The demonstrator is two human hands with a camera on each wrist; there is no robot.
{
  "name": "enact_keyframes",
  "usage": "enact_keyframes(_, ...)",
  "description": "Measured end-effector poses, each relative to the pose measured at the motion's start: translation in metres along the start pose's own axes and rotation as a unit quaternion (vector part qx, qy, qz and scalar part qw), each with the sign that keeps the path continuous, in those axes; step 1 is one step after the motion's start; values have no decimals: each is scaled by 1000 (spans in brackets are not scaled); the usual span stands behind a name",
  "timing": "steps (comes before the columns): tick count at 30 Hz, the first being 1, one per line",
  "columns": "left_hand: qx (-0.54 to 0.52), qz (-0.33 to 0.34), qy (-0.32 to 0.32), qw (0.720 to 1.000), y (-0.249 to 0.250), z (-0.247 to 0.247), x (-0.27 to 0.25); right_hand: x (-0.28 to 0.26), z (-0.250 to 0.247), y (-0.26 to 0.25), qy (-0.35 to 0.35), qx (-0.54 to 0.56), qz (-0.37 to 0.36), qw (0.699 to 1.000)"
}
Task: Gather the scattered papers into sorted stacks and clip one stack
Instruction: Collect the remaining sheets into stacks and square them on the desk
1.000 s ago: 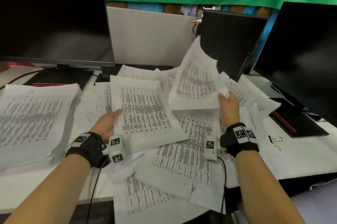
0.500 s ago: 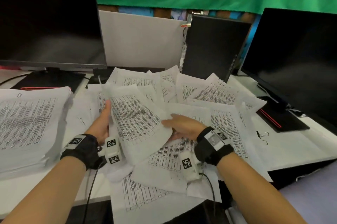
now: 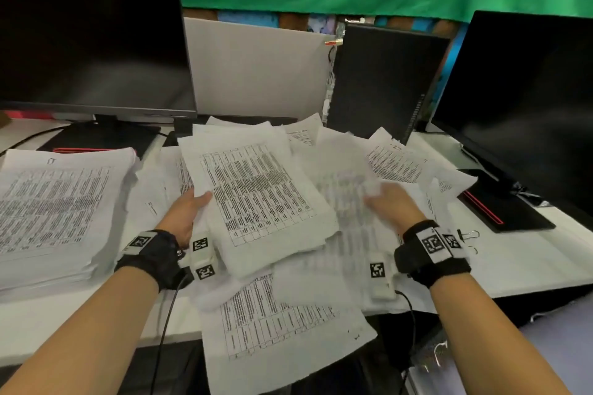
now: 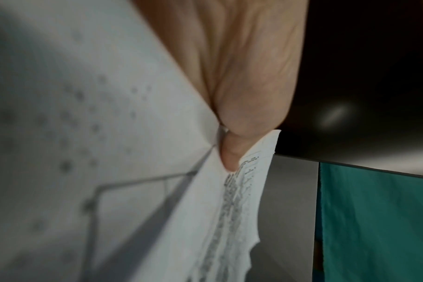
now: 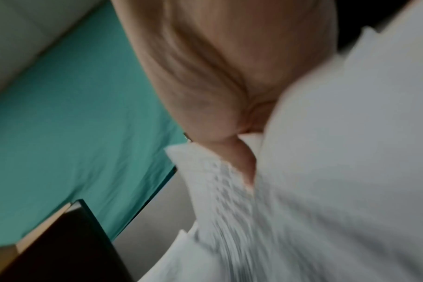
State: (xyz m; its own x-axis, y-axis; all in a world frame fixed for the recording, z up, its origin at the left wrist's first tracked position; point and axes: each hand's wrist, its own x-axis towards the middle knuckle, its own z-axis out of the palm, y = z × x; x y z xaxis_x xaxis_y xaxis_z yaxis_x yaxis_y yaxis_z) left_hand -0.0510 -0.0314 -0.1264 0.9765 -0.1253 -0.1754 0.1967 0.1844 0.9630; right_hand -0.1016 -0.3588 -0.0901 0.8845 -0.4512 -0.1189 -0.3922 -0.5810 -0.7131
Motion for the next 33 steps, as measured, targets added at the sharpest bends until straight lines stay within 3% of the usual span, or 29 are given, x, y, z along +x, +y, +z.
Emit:
enact_keyframes(2,-6,-5,22,1000,-2,-1,2,7,-24,-13,210,104,-49,971)
enact_keyframes(3,3,-12,33,999,-4,-1,5,15,-36,-17,265,192,-65,943)
enact_keyframes(6,60,-12,50,997,-9,-1,10,37,-63,-28,313,395,-41,863)
enact_keyframes(8,110,-2,57,992,-13,1,15,46,-73,-31,304,461,2,834)
enact_keyframes(9,134,2,66,989,-13,3,15,51,-75,-30,291,463,11,837)
enact_keyframes(13,179,13,101,979,-14,4,22,42,-47,-41,186,286,-43,939)
enact_keyframes(17,196,18,110,974,-20,0,28,35,11,-47,77,148,-74,983)
enact_keyframes(20,192,7,92,977,-18,-1,25,28,42,-55,-2,67,-71,995)
enact_keyframes(23,137,-20,53,989,-15,0,20,20,61,-61,-108,-51,-21,993)
enact_keyframes(26,187,26,37,981,-16,5,19,10,78,-64,-162,-117,-13,980)
enact_keyframes(30,230,53,-2,972,-22,6,24,9,83,-53,-250,32,21,967)
enact_keyframes(31,208,52,-1,977,-23,3,23,13,74,-46,-230,66,30,970)
enact_keyframes(33,143,46,3,989,-25,-3,24,15,43,-31,-115,105,46,987)
